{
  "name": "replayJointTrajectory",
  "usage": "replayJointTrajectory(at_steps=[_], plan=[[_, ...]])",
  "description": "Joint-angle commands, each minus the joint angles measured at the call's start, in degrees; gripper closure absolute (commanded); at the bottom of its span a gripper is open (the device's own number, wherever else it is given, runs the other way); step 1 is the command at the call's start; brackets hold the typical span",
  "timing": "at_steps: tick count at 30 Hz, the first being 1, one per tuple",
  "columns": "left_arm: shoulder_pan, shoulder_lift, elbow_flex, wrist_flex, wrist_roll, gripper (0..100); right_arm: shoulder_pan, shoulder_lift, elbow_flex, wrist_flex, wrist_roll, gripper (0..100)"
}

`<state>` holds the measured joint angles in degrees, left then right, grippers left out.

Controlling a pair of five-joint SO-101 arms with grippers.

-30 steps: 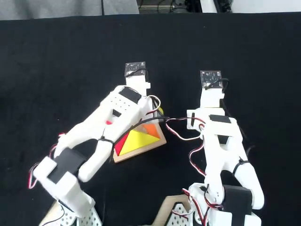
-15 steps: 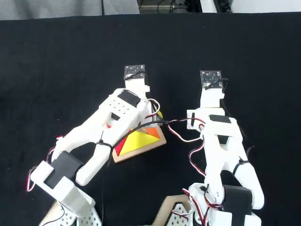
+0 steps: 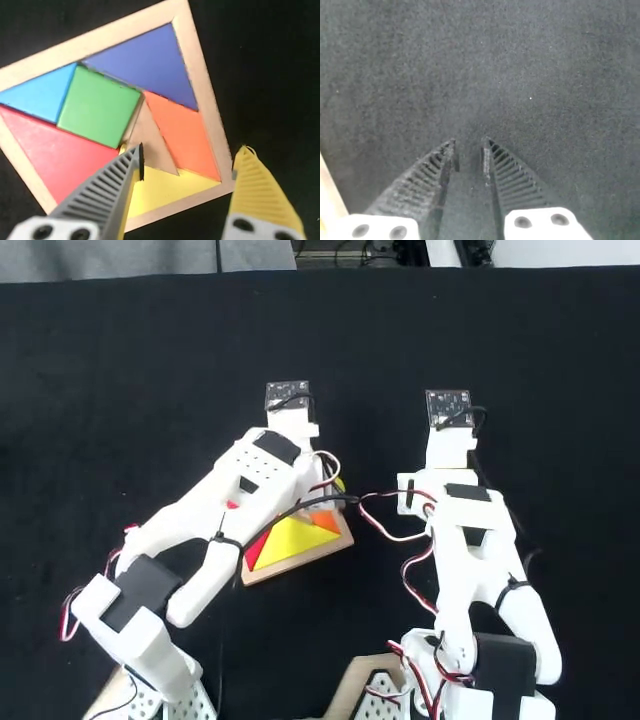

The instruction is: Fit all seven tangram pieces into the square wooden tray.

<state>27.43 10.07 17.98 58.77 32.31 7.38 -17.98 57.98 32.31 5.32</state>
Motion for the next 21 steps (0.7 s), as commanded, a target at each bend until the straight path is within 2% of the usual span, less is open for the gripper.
replayJointTrajectory(at_steps=[1, 5, 9, 16, 21], plan=[[-0.8, -0.3, -3.8, -0.9, -0.6, 70, 0.5, -0.1, -3.4, -0.5, 0.2, 91.3], [0.0, -1.0, -3.4, 0.0, -0.6, 70, 0.5, -0.1, -3.4, -0.5, 0.2, 91.3], [3.3, -2.1, -5.8, 5.7, -0.6, 70, 0.5, -0.1, -3.4, -0.5, 0.2, 91.3], [4.4, 3.2, -6.3, 3.6, -0.6, 70, 0.4, -0.1, -3.3, -0.5, 0.2, 91.3], [2.2, 5.6, -7.4, 2.9, -0.5, 70, 0.4, -0.1, -3.3, -0.5, 0.2, 91.3]])
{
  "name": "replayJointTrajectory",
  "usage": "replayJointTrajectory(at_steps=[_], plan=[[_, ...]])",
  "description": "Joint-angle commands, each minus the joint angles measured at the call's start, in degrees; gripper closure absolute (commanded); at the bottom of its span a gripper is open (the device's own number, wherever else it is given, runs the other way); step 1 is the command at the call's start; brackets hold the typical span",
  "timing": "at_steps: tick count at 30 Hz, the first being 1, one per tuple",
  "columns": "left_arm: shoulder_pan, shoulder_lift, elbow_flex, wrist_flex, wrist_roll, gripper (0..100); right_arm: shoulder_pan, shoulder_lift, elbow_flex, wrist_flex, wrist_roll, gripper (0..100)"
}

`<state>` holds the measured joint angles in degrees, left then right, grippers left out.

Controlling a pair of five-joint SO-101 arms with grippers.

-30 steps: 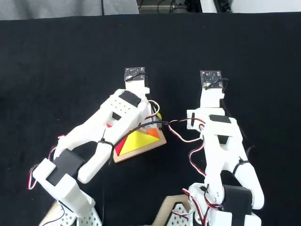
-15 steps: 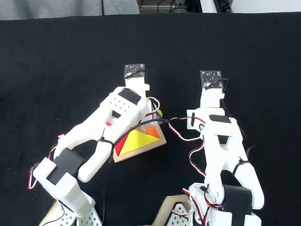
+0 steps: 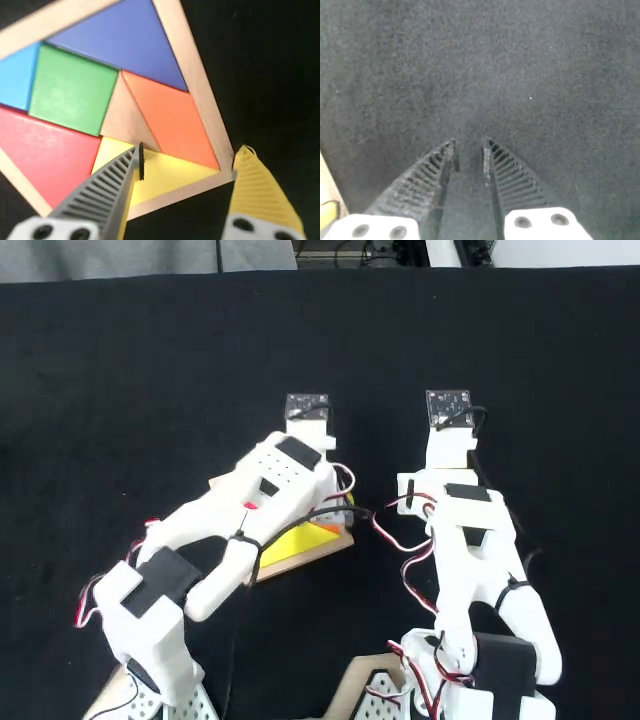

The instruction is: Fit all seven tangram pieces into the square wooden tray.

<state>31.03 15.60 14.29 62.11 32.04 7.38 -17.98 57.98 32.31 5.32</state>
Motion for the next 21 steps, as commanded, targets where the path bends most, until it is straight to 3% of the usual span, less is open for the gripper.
replayJointTrajectory(at_steps=[1, 8, 11, 15, 21], plan=[[-1.7, -0.1, -4.3, 0.4, -0.3, 70, 0.4, -0.1, -3.3, -0.5, 0.2, 91.3], [-2.1, -3.6, -7.5, 5.7, -0.5, 70, 0.4, -0.1, -3.3, -0.5, 0.2, 91.3], [-5.4, -8.4, -12.0, 10.8, -5.8, 70, 0.4, -0.1, -3.3, -0.5, 0.2, 91.3], [-12.7, -15.4, -15.9, 14.6, -15.7, 70, 0.4, -0.1, -3.4, -0.5, 0.2, 91.3], [-28.1, -19.9, -15.8, 13.5, -27.9, 70, 0.4, -0.1, -3.3, -0.5, 0.2, 91.3]])
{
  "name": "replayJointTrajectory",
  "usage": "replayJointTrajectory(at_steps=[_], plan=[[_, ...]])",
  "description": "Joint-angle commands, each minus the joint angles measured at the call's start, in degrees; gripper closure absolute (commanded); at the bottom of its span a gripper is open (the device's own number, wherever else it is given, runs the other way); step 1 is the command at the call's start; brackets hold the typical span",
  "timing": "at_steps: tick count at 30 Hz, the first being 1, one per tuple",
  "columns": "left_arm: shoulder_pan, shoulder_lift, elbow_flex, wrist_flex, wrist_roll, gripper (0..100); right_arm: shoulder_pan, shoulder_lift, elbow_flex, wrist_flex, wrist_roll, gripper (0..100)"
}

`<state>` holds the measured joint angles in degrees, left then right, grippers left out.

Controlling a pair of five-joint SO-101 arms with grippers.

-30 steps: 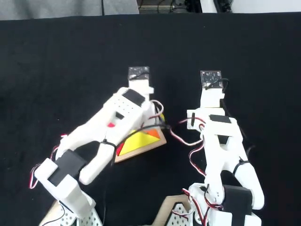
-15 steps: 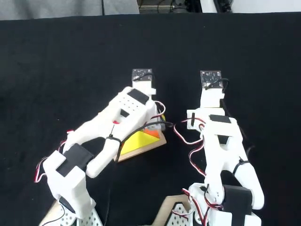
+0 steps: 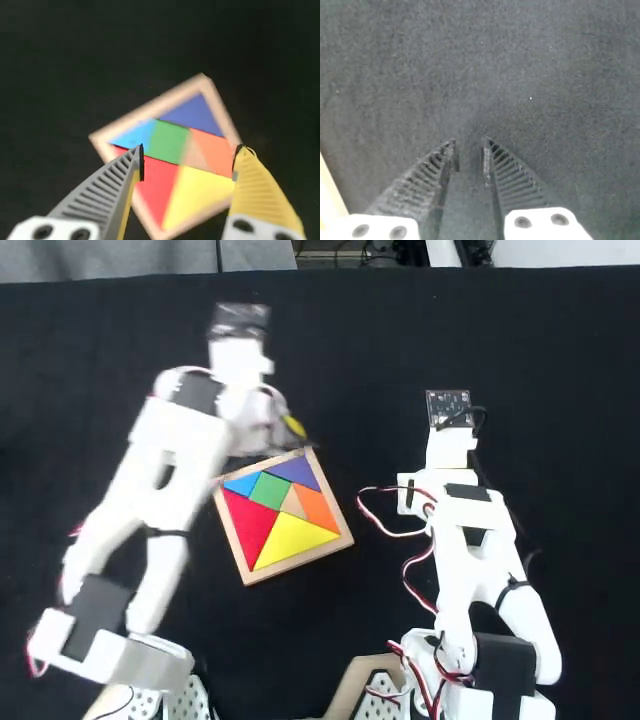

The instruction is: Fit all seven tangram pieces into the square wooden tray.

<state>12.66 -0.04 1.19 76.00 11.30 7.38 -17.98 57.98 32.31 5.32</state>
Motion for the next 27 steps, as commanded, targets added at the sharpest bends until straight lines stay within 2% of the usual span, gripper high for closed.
replayJointTrajectory(at_steps=[1, 6, 9, 12, 15, 18, 23, 27], plan=[[-11.6, -4.3, -2.2, 0.5, -8.1, 70, 0.4, 0.1, -3.3, -0.5, 0.2, 91.3], [-14.4, -3.9, 3.5, 13.4, -8.0, 70, -3.8, 0.2, -2.3, 0.7, 1.8, 91.3], [-18.8, -5.3, 11.5, 11.5, -8.4, 71, -9.5, 0.0, -2.2, 6.2, 6.7, 91.7], [-27.2, -11.7, 16.0, 9.7, -8.6, 76, -13.5, -0.1, -2.7, 8.8, 6.9, 99.0], [-34.2, -19.9, 22.9, 3.5, -10.9, 82, -13.5, 0.1, -2.9, 9.0, 6.9, 98.8], [-37.5, -26.6, 33.6, -3.6, -11.8, 86, -13.8, 0.2, -2.9, 9.0, 6.9, 98.8], [-34.9, -31.5, 51.1, -20.6, -11.3, 97, -17.7, 1.5, -2.3, 9.2, 7.5, 98.8], [-29.1, -30.1, 56.2, -27.9, -9.9, 96, -18.8, 4.7, -3.8, 9.8, 9.1, 98.8]])
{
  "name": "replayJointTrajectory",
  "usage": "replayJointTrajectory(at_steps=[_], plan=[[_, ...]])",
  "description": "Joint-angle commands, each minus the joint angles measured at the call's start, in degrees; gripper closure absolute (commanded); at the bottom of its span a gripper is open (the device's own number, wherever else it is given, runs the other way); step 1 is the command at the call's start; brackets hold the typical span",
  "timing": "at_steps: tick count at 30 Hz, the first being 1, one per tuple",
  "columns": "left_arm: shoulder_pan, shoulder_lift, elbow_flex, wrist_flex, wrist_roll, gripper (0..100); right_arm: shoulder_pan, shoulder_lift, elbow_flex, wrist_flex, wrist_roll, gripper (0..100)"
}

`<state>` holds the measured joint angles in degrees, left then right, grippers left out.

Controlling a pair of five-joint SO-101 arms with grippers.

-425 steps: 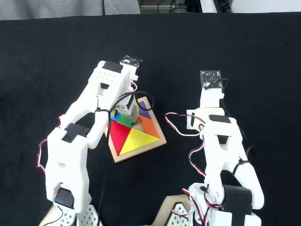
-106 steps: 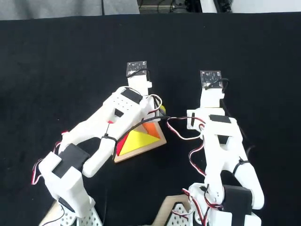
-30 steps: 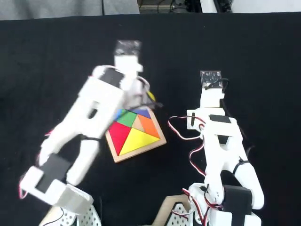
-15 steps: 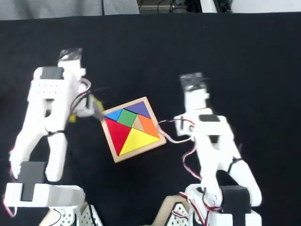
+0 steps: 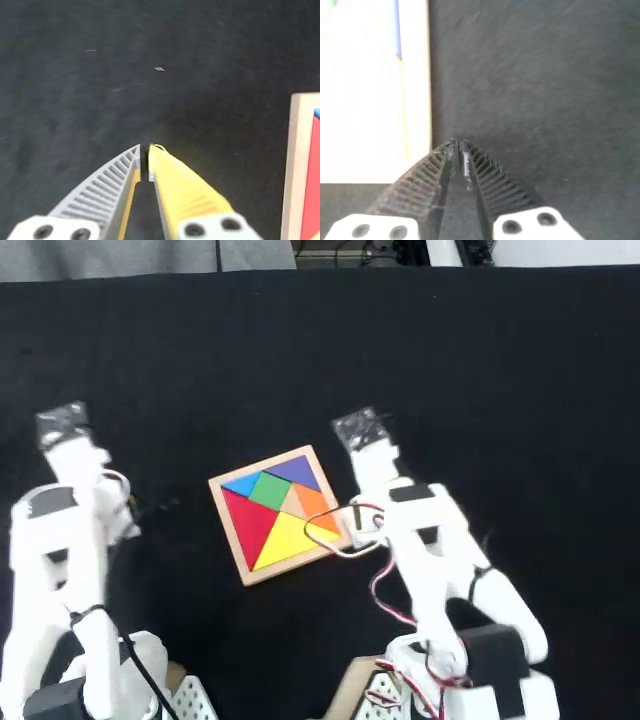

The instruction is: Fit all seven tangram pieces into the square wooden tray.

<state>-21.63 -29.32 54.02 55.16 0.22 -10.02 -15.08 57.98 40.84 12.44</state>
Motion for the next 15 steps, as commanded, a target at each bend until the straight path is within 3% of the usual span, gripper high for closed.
replayJointTrajectory(at_steps=[1, 7, 15], plan=[[6.2, 0.0, 3.6, -7.8, 2.8, 96, -1.4, 2.7, -4.5, 2.3, 3.1, 98.8], [11.6, 8.0, -0.9, -9.8, 7.5, 96, -3.7, 7.2, -8.0, 5.3, 4.4, 98.8], [12.5, 17.1, -6.8, -13.8, 10.0, 96, -10.4, 5.5, -6.5, 5.3, 4.5, 98.8]])
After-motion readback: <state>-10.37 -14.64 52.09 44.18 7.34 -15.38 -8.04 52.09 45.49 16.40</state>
